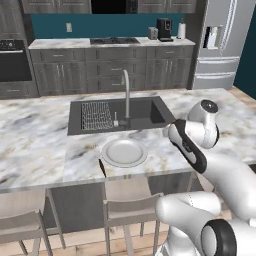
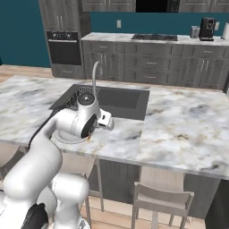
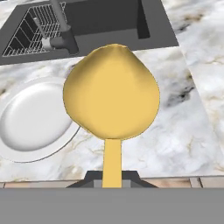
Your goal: Take the fork and place it on the left side of the plate. Then take the spoon and place it on the right side of the plate. Make sure they're directly next to the plate.
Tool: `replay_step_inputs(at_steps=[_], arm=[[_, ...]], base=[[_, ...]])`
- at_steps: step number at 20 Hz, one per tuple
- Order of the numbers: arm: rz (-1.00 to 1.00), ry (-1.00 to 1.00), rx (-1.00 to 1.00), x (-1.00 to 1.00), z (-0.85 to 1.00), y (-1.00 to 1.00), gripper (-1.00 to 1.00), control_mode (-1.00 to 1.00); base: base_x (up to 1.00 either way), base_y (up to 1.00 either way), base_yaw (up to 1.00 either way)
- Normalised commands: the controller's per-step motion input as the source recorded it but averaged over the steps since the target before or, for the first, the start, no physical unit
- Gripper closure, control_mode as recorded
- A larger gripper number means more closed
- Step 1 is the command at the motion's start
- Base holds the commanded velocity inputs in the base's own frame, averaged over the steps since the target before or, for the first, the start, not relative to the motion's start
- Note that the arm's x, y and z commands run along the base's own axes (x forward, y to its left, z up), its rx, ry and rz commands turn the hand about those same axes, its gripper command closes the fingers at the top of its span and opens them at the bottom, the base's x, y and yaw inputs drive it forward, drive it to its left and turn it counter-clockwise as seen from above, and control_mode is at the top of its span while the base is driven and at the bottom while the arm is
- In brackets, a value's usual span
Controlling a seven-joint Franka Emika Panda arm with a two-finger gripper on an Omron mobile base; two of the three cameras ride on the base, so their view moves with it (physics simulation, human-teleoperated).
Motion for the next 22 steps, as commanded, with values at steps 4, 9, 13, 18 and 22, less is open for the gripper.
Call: replay_step_inputs(at_steps=[4,9,13,18,22], arm=[[-0.06,0.0,0.0,0.09,-0.22,0.23,1.0,-1.0],[-0.02,0.0,0.0,0.07,-0.14,0.22,1.0,-1.0],[0.0,0.0,0.0,0.06,-0.14,0.19,1.0,-1.0],[0.0,0.0,0.0,0.05,-0.18,0.07,1.0,-1.0],[0.0,0.0,0.0,0.1,-0.29,0.07,1.0,-1.0]], base=[[0.0,0.0,0.0],[0.0,0.0,0.0],[0.0,0.0,0.0],[0.0,0.0,0.0],[0.0,0.0,0.0]])
